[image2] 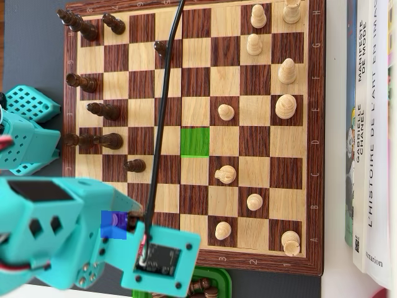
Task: Play chess
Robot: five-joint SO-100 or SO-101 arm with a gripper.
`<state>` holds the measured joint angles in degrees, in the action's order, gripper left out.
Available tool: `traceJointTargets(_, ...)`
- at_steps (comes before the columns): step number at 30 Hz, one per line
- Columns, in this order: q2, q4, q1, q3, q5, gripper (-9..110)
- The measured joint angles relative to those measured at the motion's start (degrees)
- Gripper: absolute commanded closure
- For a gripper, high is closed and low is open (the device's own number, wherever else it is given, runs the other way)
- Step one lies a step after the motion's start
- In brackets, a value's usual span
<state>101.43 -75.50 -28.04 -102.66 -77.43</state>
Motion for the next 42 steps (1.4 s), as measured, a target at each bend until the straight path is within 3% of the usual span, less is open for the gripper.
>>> traceJointTargets(21, -33.5, 0.0, -7.7, 32.7, 8.3, 96)
traceJointTargets(31, -34.5, -2.1, -8.3, 34.1, 8.3, 88)
traceJointTargets(42, -34.5, -2.1, -8.3, 34.1, 8.3, 88)
